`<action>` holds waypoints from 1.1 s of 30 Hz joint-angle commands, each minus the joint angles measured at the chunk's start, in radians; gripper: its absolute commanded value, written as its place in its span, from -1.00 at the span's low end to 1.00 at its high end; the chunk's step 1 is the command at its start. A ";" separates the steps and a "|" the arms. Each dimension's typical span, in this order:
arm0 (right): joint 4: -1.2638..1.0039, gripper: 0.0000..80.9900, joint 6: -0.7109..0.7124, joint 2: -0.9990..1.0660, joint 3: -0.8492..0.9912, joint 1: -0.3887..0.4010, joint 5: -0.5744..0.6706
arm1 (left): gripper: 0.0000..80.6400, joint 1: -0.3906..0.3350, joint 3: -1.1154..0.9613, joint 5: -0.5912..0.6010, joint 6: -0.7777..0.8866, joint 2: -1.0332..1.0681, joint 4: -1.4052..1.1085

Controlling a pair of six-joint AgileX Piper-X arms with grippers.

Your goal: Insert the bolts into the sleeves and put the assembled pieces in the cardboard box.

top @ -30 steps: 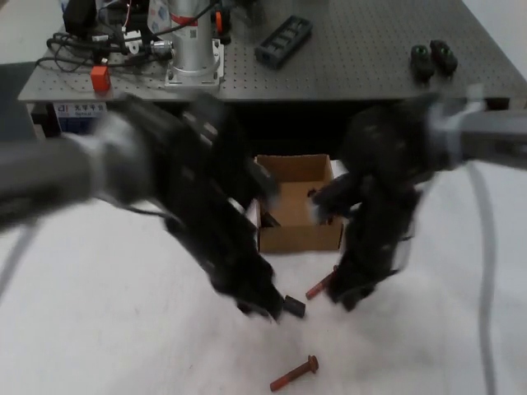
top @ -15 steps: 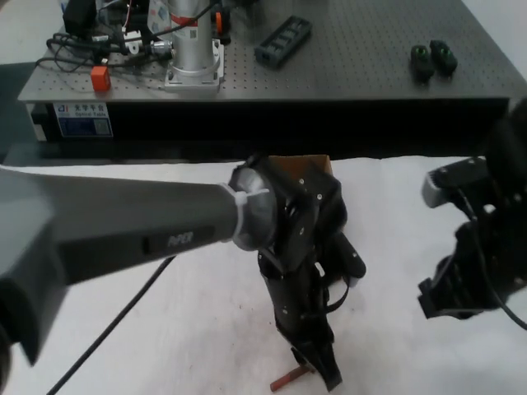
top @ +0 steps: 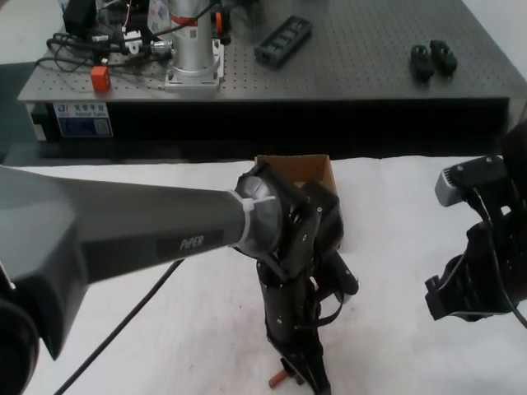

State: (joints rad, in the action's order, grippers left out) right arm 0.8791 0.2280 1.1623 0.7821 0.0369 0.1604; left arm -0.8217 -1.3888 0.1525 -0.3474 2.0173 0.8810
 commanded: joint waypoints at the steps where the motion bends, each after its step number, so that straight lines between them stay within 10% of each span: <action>1: -0.016 -0.98 -0.007 -0.011 0.000 -0.007 0.014 | -0.61 -0.004 -0.005 -0.008 0.011 0.024 0.011; 4: -0.018 -0.98 -0.009 -0.016 0.000 -0.007 0.020 | -0.99 -0.004 -0.009 -0.008 0.027 0.023 0.001; 13: -0.111 -0.98 -0.163 -0.213 -0.139 0.012 0.360 | -0.98 0.082 0.021 -0.002 0.296 -0.229 -0.161; 18: -0.376 -0.98 -0.352 -0.316 -0.300 0.130 0.551 | -0.98 0.203 0.204 0.227 0.584 -0.501 -0.505; 26: -1.015 -0.98 -0.708 -0.208 -0.329 0.371 0.496 | -0.98 0.249 0.463 0.401 0.790 -0.724 -0.881; 33: -1.095 -0.98 -0.713 -0.079 -0.251 0.397 0.467 | -0.98 0.249 0.479 0.483 0.870 -0.734 -0.921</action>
State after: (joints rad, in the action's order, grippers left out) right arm -0.1852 -0.4898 1.0646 0.5044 0.4303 0.6404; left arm -0.5742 -0.9077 0.6139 0.5067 1.2994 -0.0134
